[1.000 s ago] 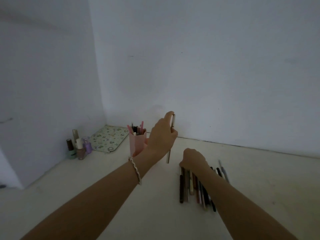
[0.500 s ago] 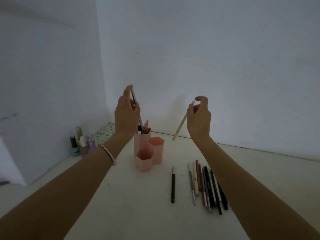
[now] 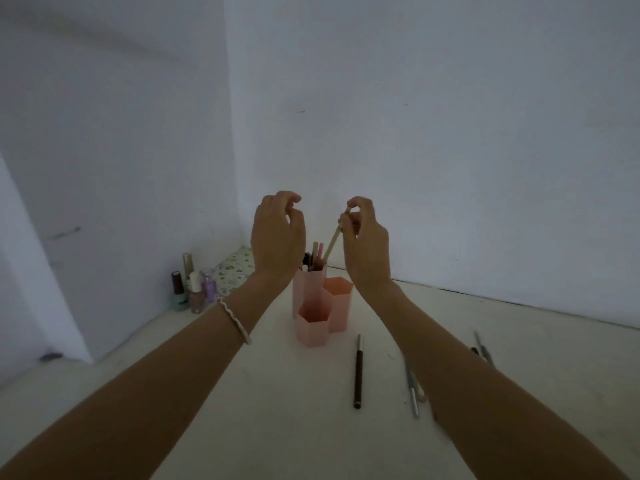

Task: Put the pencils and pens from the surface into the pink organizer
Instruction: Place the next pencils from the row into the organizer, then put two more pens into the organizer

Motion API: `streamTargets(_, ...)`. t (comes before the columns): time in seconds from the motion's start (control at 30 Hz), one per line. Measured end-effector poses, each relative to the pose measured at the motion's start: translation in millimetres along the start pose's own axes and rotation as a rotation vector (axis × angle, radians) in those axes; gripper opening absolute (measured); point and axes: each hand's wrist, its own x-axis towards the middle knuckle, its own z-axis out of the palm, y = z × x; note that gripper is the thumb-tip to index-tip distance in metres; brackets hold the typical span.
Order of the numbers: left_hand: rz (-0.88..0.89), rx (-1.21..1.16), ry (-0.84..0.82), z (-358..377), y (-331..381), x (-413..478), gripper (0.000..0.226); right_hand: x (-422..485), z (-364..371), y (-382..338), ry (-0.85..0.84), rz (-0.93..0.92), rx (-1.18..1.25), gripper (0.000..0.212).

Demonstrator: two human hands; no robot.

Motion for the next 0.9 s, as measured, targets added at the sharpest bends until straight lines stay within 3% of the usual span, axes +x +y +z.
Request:
streamTargets(0.1, 0.004, -0.044, -0.064, 4.9, 15.5, -9.4, 0.021, -11.6, 2.7, 8.6, -0.135, -0.009, -0.093, 0.023)
streamTargets(0.27, 0.021, 0.052, -0.355, 29.4, 33.5, -37.2, 0.013, -3.8, -36.1, 20.6, -0.014, 0.078, -0.177, 0.029)
streamTargets(0.43, 0.015, 0.392, -0.853, 57.5, 36.0, -80.9, 0.003, 2.2, -80.0, 30.5, -0.013, 0.182, -0.273, 0.022)
streamTargets(0.53, 0.048, 0.549, -1.055, 71.3, 25.4, -110.7, 0.025, -1.2, -100.0, 41.0, -0.118, 0.309, -0.351, 0.017)
streamTargets(0.67, 0.080, 0.594, -1.072, 73.9, 9.7, -133.7, 0.021, -12.6, -113.3, 55.4, -0.318, 0.430, -0.511, 0.017)
streamTargets(0.77, 0.041, 0.485, -1.031, 75.0, 12.3, -126.6, 0.029, -24.9, -112.0, 67.2, -0.486, 0.504, -0.594, 0.018)
streamTargets(0.9, -0.017, 0.181, -0.793, 74.6, 32.6, -96.5, 0.041, -42.7, -104.1, 82.7, -0.680, 0.611, -0.712, 0.034)
